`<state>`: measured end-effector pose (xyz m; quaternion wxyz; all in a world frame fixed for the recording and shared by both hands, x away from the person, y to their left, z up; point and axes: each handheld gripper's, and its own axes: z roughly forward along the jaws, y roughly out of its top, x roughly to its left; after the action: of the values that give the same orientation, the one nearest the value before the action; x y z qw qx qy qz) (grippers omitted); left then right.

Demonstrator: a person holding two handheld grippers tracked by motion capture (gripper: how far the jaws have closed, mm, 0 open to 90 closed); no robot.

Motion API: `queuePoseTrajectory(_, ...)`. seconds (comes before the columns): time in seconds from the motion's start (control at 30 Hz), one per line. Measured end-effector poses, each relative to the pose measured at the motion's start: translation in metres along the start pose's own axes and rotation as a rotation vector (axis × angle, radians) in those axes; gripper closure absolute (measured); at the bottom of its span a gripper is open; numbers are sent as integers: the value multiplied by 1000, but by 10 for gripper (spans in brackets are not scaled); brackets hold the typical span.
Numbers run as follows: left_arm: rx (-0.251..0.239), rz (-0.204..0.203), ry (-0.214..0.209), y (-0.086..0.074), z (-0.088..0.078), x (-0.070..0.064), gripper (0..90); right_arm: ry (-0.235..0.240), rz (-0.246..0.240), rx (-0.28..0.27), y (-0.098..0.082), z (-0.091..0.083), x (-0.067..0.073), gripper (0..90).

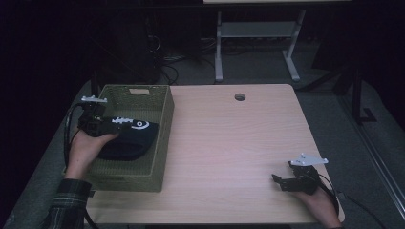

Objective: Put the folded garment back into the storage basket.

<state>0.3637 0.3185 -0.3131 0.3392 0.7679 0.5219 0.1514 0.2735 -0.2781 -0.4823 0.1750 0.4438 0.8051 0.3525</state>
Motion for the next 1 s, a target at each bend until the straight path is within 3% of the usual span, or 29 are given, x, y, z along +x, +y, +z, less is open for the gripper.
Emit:
queuePoseTrajectory(0.33,-6,25,-58,9,12,-38,139,1,0,0,0,0,0,138)
queuePoseTrajectory(0.6,-7,91,-120,13,26,-78,139,0,1,1,0,0,0,138)
queuePoseTrajectory(1.0,-31,144,-177,14,45,-132,139,0,0,0,0,0,0,138)
